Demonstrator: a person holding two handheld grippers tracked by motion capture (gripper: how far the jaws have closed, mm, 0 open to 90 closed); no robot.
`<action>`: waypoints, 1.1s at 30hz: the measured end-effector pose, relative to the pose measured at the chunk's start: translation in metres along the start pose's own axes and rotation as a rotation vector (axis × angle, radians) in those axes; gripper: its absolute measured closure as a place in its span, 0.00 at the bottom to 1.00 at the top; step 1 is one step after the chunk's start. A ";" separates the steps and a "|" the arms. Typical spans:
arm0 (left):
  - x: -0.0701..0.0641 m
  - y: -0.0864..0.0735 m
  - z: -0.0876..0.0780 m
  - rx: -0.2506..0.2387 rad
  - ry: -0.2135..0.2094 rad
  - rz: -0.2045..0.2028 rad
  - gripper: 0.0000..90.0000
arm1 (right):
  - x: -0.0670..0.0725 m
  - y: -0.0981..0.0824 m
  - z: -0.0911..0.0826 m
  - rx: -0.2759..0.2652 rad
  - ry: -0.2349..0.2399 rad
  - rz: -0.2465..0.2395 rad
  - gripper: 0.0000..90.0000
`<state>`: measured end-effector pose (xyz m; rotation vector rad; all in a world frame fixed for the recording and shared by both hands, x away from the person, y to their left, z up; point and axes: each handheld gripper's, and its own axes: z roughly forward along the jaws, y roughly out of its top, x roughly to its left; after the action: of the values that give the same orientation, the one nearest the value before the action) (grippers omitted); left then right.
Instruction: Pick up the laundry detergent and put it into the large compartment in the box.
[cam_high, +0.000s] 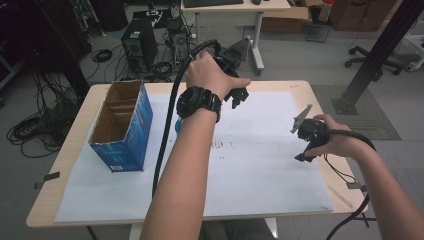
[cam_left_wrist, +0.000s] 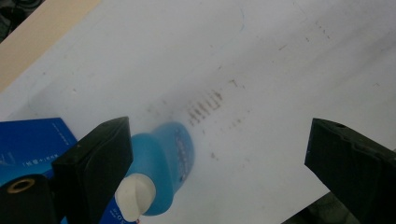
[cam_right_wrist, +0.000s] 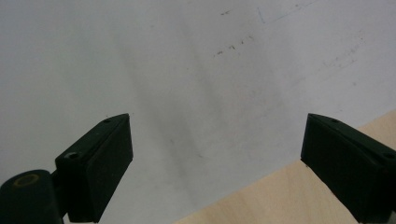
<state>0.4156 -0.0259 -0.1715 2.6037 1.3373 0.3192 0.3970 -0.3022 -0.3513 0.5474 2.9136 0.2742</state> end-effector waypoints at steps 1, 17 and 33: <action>0.000 0.000 0.000 0.000 -0.002 0.003 0.09 | 0.000 0.000 0.000 -0.001 0.001 -0.004 0.10; 0.000 0.000 -0.003 -0.005 0.006 0.001 0.07 | 0.000 -0.002 -0.003 -0.005 -0.004 0.000 0.10; -0.002 0.000 -0.007 -0.003 0.027 0.002 0.05 | 0.001 -0.003 -0.003 -0.009 -0.008 -0.001 0.10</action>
<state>0.4126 -0.0270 -0.1650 2.6074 1.3417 0.3574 0.3942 -0.3052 -0.3489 0.5441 2.9038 0.2846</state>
